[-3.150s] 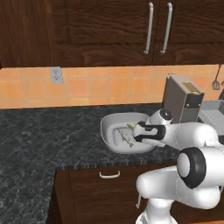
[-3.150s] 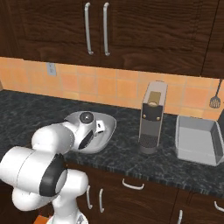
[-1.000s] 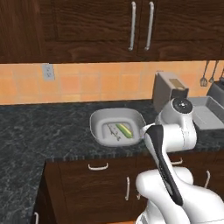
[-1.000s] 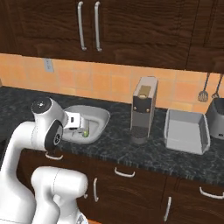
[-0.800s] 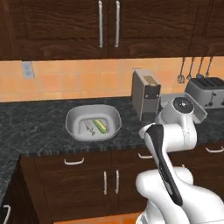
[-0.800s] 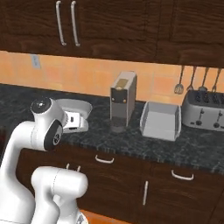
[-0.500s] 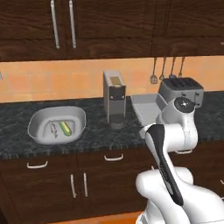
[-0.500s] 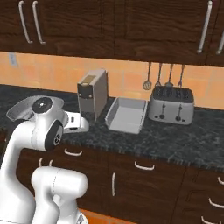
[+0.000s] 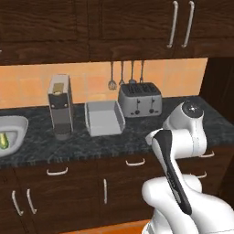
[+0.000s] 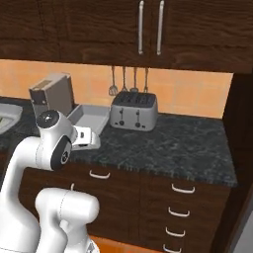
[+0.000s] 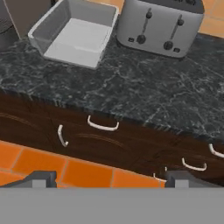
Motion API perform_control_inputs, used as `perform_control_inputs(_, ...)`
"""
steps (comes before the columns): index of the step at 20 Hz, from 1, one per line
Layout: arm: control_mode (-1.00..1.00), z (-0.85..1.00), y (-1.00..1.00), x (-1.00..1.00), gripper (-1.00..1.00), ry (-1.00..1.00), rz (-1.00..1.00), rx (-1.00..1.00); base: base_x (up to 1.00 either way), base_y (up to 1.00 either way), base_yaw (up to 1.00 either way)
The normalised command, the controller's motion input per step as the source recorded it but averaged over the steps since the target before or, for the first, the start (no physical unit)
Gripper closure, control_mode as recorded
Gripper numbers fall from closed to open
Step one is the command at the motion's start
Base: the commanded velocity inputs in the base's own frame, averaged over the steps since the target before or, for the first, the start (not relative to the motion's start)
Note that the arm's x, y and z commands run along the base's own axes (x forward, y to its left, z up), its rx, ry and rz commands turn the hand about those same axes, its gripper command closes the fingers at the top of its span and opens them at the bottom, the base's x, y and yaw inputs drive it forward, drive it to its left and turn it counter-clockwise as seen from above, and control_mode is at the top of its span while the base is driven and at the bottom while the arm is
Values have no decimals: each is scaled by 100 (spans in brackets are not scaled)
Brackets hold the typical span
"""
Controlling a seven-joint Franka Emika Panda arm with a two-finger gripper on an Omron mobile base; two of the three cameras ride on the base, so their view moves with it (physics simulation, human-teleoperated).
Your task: Place one corn and one fish in each tupperware on the nearby counter, to pack two identical lunches.
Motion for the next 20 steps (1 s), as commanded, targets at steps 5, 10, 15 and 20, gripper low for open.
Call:
perform_control_inputs(5,100,0,0,0,-100,0,0,0,-46,-100,-6)
perform_control_inputs(10,100,0,0,0,-100,0,0,0,-33,-100,-6)
perform_control_inputs(15,100,0,0,0,-100,0,0,0,-5,-100,-8)
perform_control_inputs(20,100,0,0,0,-100,0,0,0,0,-98,-7)
